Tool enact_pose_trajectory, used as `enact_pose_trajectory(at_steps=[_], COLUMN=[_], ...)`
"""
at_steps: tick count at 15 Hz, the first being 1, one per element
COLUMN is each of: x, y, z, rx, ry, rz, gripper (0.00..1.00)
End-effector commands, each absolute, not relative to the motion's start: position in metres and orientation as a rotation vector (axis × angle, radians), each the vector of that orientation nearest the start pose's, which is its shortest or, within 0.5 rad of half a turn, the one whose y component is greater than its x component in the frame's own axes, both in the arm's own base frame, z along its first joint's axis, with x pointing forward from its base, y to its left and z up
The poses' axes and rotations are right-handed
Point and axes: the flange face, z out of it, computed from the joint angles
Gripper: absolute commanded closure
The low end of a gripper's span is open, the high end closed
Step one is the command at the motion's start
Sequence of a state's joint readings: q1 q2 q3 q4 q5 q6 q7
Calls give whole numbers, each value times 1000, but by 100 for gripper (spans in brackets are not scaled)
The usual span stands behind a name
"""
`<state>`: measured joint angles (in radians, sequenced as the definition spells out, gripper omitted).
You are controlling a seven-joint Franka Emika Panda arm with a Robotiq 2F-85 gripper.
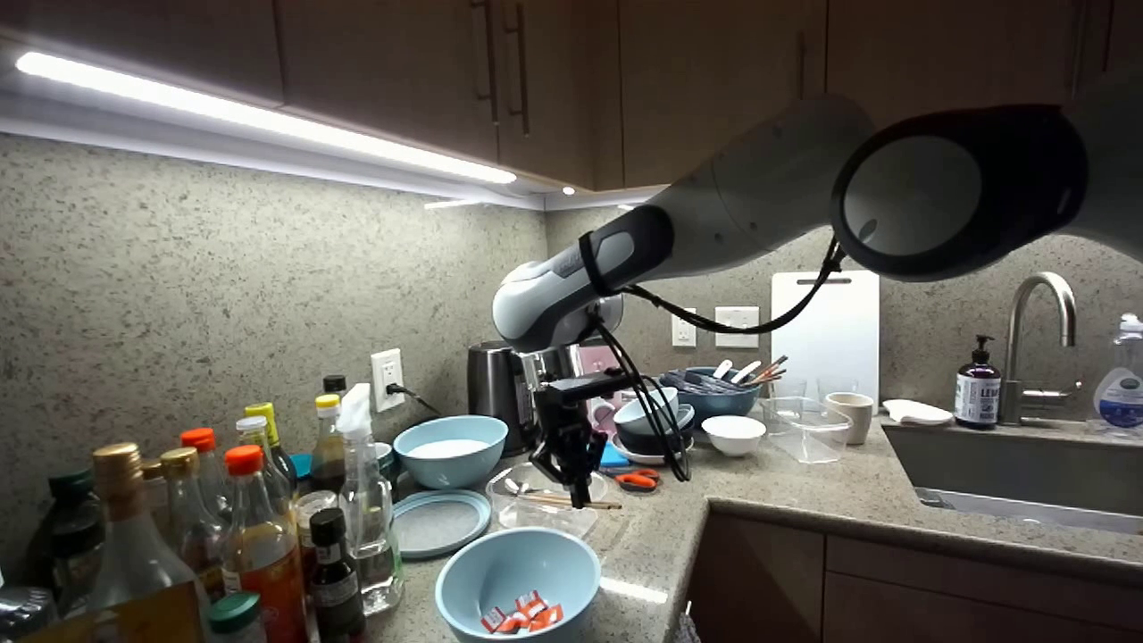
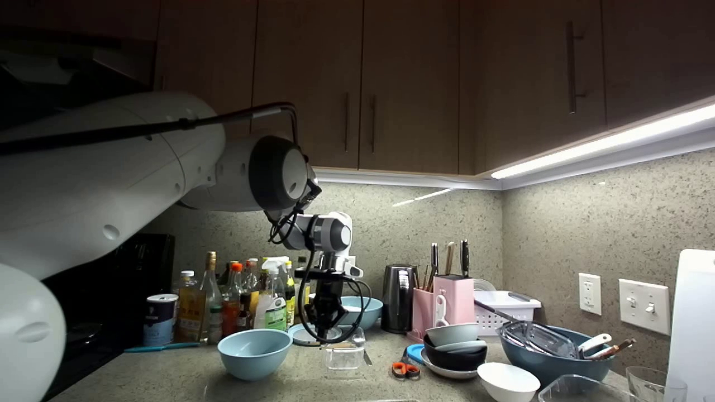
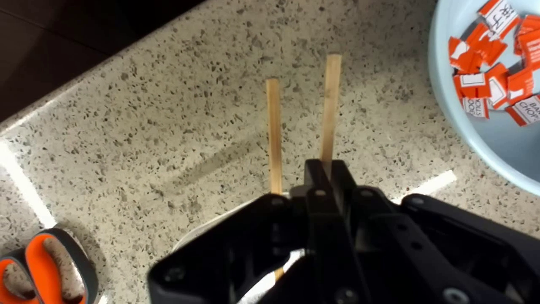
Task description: Remove the chopsticks from the clear bowl and place them in the blue bowl on the left
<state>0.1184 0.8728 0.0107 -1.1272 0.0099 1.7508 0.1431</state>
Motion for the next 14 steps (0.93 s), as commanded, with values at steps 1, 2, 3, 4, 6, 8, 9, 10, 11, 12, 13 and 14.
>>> enact_pose_trajectory(at_steps=[1, 2, 3, 4, 6, 8, 9, 10, 11, 12, 13, 14], x=[731, 728, 723, 718, 708, 693, 686, 676, 665, 653, 641, 630], y=[96, 103, 110, 120, 138, 155, 162, 168, 172, 176, 178, 181], z=[269, 276, 283, 292, 312, 336, 346, 356, 365, 372, 380, 385], rx=[-3139, -3158, -3182, -3213, -3273, -3334, -3359, -3383, -3407, -3423, -3433, -3438], ry=[57, 50, 47, 29, -1, -7, 2, 20, 43, 66, 93, 121], rz=[401, 379, 358, 325, 239, 138, 96, 78, 67, 76, 79, 67], gripper=[98, 98, 98, 98, 98, 98, 98, 98, 98, 98, 98, 98])
